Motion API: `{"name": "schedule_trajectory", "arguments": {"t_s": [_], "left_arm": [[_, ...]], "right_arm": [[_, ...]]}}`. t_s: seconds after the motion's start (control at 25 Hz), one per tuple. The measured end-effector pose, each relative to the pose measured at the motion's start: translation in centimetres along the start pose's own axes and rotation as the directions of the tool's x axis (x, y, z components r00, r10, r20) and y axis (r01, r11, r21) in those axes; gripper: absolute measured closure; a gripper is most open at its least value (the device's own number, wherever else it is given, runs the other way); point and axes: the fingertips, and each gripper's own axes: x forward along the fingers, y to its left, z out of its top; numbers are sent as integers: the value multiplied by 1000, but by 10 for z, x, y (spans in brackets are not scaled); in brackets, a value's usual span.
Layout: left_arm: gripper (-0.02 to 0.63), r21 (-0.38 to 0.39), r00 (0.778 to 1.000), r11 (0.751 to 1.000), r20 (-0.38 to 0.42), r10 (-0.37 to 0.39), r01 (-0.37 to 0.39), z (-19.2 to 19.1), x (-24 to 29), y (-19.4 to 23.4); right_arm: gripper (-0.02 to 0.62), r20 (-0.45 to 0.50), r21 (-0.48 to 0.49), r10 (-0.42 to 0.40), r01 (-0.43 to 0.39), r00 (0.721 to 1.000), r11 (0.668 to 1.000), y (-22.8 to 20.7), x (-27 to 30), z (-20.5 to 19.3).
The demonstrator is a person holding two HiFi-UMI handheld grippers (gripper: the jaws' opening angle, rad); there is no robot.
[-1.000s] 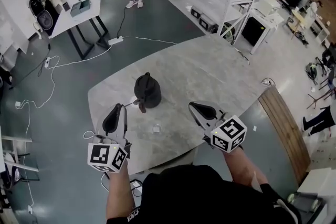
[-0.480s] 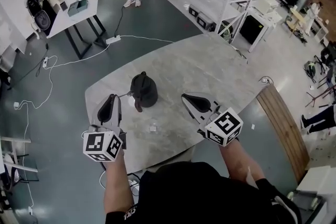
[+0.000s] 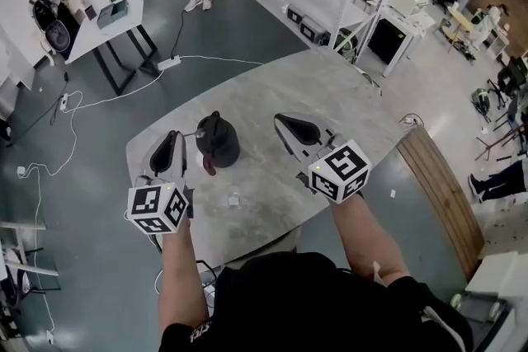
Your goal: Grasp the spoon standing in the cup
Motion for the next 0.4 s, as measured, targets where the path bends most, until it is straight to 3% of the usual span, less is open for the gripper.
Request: {"name": "schedule_trajectory", "arguments": {"t_s": [0.2,0.4], "left_arm": [[558,51,999,998,-34,36,-34,-14,-15,8],[558,11,998,999,-22,51,-51,-14,-24,18]], "right_arm": [[604,16,5,-34,34,999,999,-2,-15,2],[604,-15,26,-42,42,999,999,2,-22,-12]]}}
